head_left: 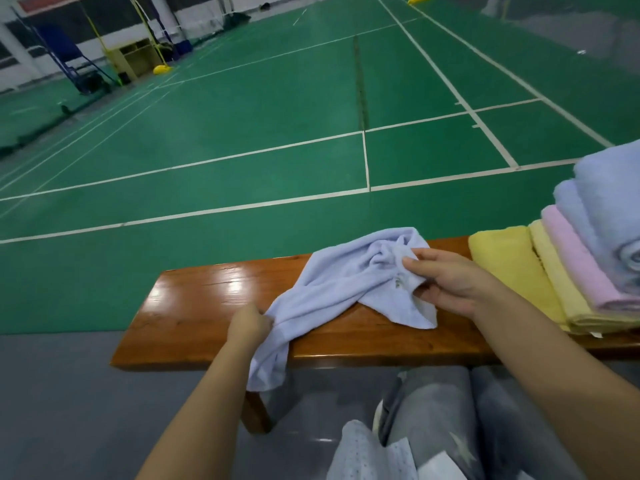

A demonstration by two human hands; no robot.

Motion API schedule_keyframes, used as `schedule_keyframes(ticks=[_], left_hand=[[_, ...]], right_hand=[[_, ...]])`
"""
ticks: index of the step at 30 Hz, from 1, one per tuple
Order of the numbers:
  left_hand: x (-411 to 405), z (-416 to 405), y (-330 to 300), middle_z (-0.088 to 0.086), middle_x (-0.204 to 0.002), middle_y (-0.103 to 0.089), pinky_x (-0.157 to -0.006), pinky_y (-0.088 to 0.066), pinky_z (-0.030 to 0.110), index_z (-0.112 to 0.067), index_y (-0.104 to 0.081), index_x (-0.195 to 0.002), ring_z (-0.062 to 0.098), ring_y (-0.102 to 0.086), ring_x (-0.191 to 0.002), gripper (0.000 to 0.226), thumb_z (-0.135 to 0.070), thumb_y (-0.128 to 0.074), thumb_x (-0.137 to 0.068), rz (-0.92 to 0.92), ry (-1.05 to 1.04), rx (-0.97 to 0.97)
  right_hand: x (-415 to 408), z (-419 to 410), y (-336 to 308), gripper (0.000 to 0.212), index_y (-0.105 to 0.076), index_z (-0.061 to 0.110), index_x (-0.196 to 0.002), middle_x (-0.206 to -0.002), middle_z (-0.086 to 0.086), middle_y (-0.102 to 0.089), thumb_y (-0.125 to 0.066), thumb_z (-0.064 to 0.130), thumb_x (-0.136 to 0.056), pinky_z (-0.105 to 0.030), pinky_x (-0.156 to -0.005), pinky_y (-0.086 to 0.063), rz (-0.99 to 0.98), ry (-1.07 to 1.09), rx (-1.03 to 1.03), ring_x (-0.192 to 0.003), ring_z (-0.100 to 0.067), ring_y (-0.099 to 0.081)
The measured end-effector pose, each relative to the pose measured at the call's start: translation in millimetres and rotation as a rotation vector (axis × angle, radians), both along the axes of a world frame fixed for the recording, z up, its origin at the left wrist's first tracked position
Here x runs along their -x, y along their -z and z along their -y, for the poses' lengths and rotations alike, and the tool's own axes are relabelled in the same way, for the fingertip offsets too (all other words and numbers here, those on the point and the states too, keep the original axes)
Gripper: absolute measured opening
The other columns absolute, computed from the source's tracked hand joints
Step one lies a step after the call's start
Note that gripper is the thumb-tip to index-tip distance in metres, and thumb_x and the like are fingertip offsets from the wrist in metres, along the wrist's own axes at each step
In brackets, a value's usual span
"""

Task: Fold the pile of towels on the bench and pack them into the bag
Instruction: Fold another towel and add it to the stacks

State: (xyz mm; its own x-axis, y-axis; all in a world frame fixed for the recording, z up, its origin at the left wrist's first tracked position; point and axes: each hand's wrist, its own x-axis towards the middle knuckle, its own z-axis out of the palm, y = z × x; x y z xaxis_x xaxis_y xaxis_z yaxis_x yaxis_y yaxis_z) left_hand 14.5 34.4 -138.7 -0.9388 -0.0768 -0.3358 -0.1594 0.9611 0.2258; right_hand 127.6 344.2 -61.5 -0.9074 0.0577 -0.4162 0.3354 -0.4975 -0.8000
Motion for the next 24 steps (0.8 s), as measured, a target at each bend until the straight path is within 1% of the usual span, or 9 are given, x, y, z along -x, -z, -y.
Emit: schedule_keyframes(ticks=[3, 6, 9, 12, 14, 16, 19, 22, 24], left_hand=[[-13.7, -5.1, -10.5, 0.007, -0.079, -0.057, -0.055, -0.040, 0.027, -0.008, -0.055, -0.089, 0.022, -0.051, -0.073, 0.010, -0.017, -0.053, -0.095, -0.154, -0.058, -0.311], [-31.7, -18.0, -37.9, -0.001, -0.073, -0.051, -0.056, -0.036, 0.021, -0.013, -0.049, -0.088, 0.015, -0.046, -0.068, 0.011, -0.017, -0.051, -0.098, -0.423, -0.095, -0.588], [-54.7, -36.5, -53.3, -0.004, -0.082, -0.051, -0.058, -0.034, 0.009, -0.019, -0.050, -0.089, 0.004, -0.045, -0.069, 0.010, -0.012, -0.051, -0.096, -0.669, 0.025, -0.634], [-75.4, -54.3, -32.4, -0.006, -0.112, -0.047, -0.069, -0.035, 0.006, -0.018, -0.056, -0.099, -0.005, -0.050, -0.088, 0.013, -0.007, -0.056, -0.092, -0.527, 0.313, -0.446], [-85.4, -62.3, -11.1, -0.012, -0.127, -0.040, -0.079, -0.032, 0.007, -0.018, -0.060, -0.114, 0.002, -0.050, -0.112, 0.020, -0.017, -0.058, -0.094, -0.276, 0.453, -0.303], [-91.1, -66.8, 4.8, -0.008, -0.134, -0.042, -0.092, -0.032, 0.010, -0.016, -0.062, -0.121, 0.010, -0.048, -0.121, 0.032, -0.028, -0.062, -0.092, -0.090, 0.549, -0.254], [-97.9, -75.9, 8.4, -0.006, -0.124, -0.052, -0.093, -0.040, 0.016, -0.015, -0.067, -0.114, 0.010, -0.053, -0.109, 0.030, -0.035, -0.063, -0.091, -0.060, 0.513, -0.287], [-100.6, -88.1, 8.0, 0.000, -0.109, -0.057, -0.085, -0.047, 0.026, -0.014, -0.061, -0.112, 0.018, -0.058, -0.101, 0.021, -0.025, -0.059, -0.094, -0.115, 0.430, -0.281], [-105.1, -95.9, 2.3, -0.003, -0.100, -0.058, -0.077, -0.047, 0.023, -0.018, -0.054, -0.118, 0.019, -0.061, -0.096, 0.026, -0.018, -0.059, -0.093, -0.128, 0.358, -0.353]], right_hand=[[0.9, 7.3, 6.6, 0.033, -0.055, 0.004, -0.124, -0.116, -0.016, -0.062, -0.053, -0.002, -0.092, -0.028, -0.068, -0.057, 0.006, -0.078, 0.004, -0.099, -0.023, -0.061], [0.6, 11.5, 10.8, 0.029, -0.057, 0.001, -0.118, -0.108, -0.015, -0.063, -0.055, -0.004, -0.090, -0.022, -0.058, -0.055, 0.034, -0.057, -0.021, -0.092, -0.021, -0.061], [0.6, 17.8, 15.7, 0.013, -0.061, 0.001, -0.100, -0.096, -0.013, -0.063, -0.060, -0.002, -0.087, -0.021, -0.057, -0.055, 0.062, 0.032, -0.026, -0.088, -0.020, -0.062], [-3.7, 24.2, 23.0, 0.008, -0.063, 0.005, -0.096, -0.099, -0.013, -0.066, -0.063, 0.004, -0.088, -0.025, -0.061, -0.057, 0.090, 0.097, -0.115, -0.091, -0.021, -0.063], [-9.5, 25.5, 31.3, 0.004, -0.065, 0.014, -0.093, -0.104, -0.009, -0.065, -0.064, 0.012, -0.089, -0.027, -0.065, -0.054, 0.117, 0.135, -0.259, -0.096, -0.022, -0.062], [-15.1, 24.7, 40.3, 0.003, -0.065, 0.021, -0.092, -0.109, -0.007, -0.063, -0.065, 0.020, -0.089, -0.028, -0.067, -0.050, 0.140, 0.157, -0.389, -0.103, -0.025, -0.059], [-22.0, 22.7, 47.5, 0.014, -0.066, 0.020, -0.103, -0.112, -0.005, -0.063, -0.064, 0.026, -0.091, -0.027, -0.068, -0.049, 0.150, 0.154, -0.482, -0.106, -0.026, -0.057], [-25.4, 25.4, 47.2, 0.023, -0.064, 0.016, -0.114, -0.111, -0.003, -0.062, -0.058, 0.027, -0.094, -0.029, -0.072, -0.050, 0.125, 0.136, -0.539, -0.105, -0.024, -0.057], [-28.3, 27.2, 43.7, 0.024, -0.061, 0.015, -0.118, -0.109, -0.001, -0.061, -0.053, 0.024, -0.097, -0.032, -0.079, -0.052, 0.109, 0.121, -0.533, -0.104, -0.022, -0.057]])
